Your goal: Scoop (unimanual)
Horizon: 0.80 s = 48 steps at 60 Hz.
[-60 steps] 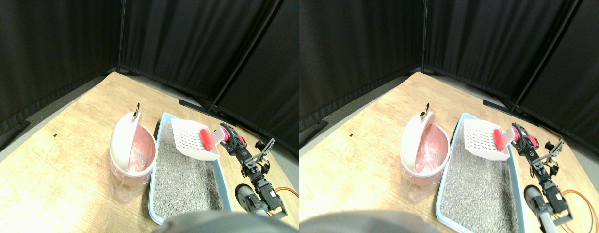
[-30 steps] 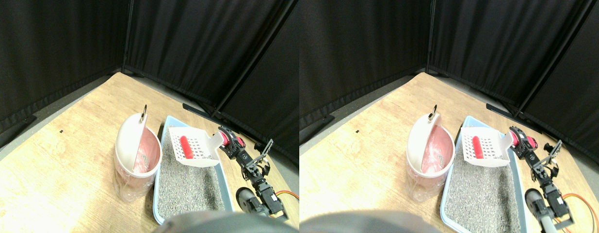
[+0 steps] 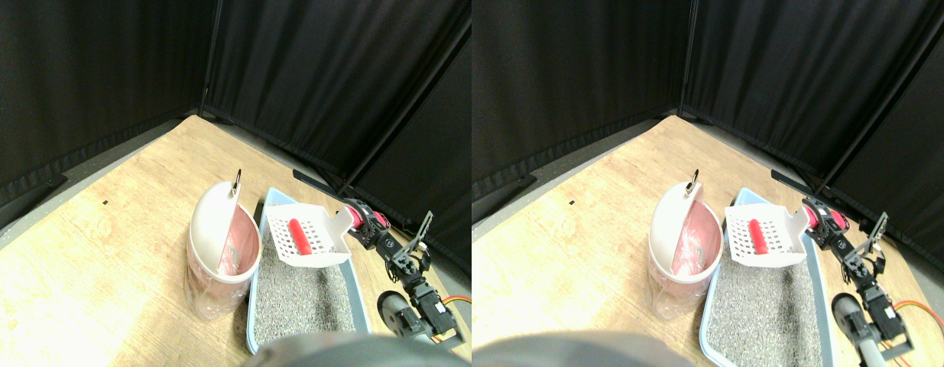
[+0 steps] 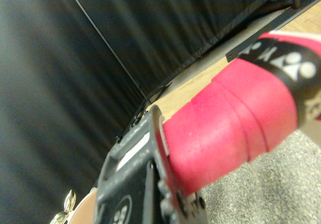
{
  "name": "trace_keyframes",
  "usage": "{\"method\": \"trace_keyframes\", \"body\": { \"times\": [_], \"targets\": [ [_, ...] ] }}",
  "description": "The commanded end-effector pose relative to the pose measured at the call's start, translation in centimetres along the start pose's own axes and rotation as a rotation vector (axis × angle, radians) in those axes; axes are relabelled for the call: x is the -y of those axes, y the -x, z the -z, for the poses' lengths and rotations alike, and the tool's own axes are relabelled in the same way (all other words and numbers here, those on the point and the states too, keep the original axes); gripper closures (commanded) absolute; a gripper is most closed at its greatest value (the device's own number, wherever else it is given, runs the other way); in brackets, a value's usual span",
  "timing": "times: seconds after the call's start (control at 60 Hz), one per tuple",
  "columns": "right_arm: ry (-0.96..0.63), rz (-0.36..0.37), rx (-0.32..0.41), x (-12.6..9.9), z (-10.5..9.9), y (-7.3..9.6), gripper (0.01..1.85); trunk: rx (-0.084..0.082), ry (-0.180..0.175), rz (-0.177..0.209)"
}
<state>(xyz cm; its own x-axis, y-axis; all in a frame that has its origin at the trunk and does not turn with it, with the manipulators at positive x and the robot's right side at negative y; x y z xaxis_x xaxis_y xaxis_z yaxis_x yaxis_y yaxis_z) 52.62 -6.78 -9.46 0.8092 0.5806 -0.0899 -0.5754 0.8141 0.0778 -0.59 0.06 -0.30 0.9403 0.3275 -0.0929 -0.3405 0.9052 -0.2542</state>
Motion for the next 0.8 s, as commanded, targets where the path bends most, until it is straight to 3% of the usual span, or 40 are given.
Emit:
{"method": "trace_keyframes", "body": {
  "times": [0.017,0.167,0.333,0.8],
  "targets": [
    [0.019,-0.012,0.015,-0.6,-1.1,-0.1,1.81,-0.024,0.003,-0.028],
    [0.049,-0.049,0.006,-0.9,-1.3,-0.5,1.81,-0.023,0.007,-0.033],
    [0.074,-0.017,-0.043,-1.5,-1.7,-0.6,1.81,-0.021,0.008,-0.032],
    [0.168,-0.025,-0.144,-2.1,-1.1,-2.0,1.81,-0.022,0.019,-0.038]
  ]
}}
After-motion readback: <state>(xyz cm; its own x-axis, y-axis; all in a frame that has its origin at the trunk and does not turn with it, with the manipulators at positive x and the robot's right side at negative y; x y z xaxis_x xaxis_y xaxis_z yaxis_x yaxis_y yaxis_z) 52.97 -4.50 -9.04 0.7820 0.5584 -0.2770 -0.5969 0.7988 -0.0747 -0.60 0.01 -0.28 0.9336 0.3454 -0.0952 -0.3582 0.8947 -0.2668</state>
